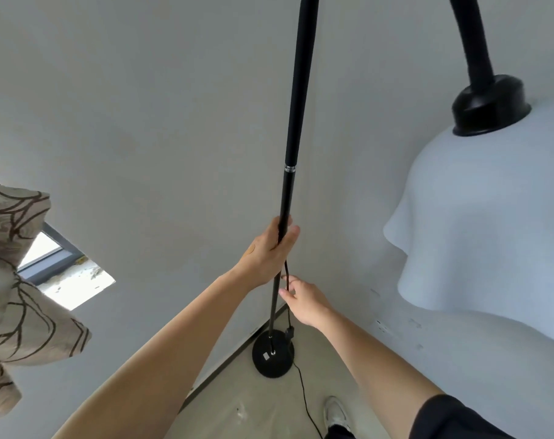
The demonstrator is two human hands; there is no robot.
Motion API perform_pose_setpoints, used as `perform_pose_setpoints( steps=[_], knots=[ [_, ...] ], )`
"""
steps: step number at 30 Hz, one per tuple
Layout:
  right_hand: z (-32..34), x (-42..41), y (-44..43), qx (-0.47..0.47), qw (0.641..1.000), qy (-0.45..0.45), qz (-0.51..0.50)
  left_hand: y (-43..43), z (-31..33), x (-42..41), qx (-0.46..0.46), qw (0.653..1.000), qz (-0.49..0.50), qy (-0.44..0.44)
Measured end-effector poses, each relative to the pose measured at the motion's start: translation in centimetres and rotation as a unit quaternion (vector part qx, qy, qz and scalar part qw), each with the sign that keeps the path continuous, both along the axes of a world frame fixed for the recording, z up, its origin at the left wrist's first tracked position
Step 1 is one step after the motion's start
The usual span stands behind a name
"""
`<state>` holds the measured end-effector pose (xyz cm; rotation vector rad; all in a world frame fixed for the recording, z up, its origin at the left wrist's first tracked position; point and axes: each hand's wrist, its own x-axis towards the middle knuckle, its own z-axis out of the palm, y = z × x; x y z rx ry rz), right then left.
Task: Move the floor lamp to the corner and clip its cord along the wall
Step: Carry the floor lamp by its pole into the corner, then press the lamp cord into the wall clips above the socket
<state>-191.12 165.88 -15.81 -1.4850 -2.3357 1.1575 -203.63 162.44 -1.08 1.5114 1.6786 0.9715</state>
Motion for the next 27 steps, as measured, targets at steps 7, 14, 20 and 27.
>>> perform_pose_setpoints(
  steps=[7, 14, 20, 27],
  knots=[
    [1.4, 1.4, -0.9, 0.005, 0.999, 0.020, -0.025, 0.0, 0.7, 0.6, 0.021, 0.999, -0.024, -0.044],
    [1.1, 3.7, -4.0, 0.007, 0.998, 0.027, -0.050, -0.9, -2.6, -0.8, 0.013, 0.999, -0.011, -0.038],
    [-0.4, 6.0, -7.5, -0.030, 0.999, -0.008, -0.039, -1.9, -4.0, -0.6, -0.026, 0.998, 0.034, 0.044],
    [0.5, 8.7, -9.5, -0.081, 0.996, -0.026, -0.009, -3.9, -4.5, 2.4, -0.206, 0.970, 0.122, -0.044]
  ],
)
